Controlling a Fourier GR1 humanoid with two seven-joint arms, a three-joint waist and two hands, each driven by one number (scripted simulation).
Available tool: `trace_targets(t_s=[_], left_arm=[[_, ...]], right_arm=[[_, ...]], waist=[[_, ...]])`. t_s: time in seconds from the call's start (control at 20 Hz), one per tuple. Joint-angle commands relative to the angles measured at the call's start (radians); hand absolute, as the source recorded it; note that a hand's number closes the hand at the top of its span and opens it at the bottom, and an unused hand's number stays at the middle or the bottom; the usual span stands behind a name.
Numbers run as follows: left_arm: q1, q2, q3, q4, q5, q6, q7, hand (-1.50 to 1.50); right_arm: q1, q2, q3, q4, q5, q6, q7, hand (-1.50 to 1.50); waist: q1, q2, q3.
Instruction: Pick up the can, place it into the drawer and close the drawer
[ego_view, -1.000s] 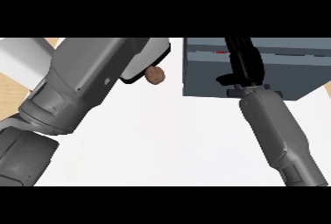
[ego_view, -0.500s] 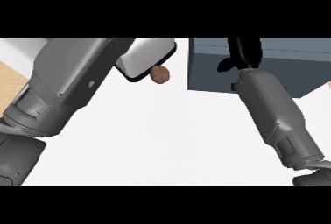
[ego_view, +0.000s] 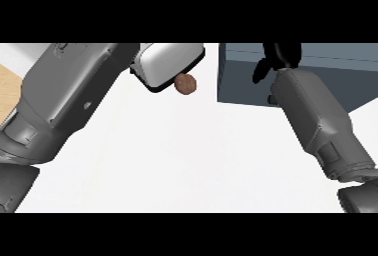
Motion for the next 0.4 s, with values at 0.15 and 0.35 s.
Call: trace_targets(t_s=[0.15, 0.35], left_arm=[[0.104, 0.024, -0.013, -0.102, -0.002, -0.003, 0.012, -1.5], [0.13, 0.054, -0.017, -0.171, -0.009, -0.008, 0.026, -1.5]], right_arm=[[-0.092, 0.043, -0.113, -0.019, -0.13, -0.021, -0.088, -1.5], [-0.112, 0.077, -0.127, -0.007, -0.138, -0.039, -0.102, -1.5]], waist=[[0.028, -0.009, -0.002], [0.023, -0.005, -0.003]])
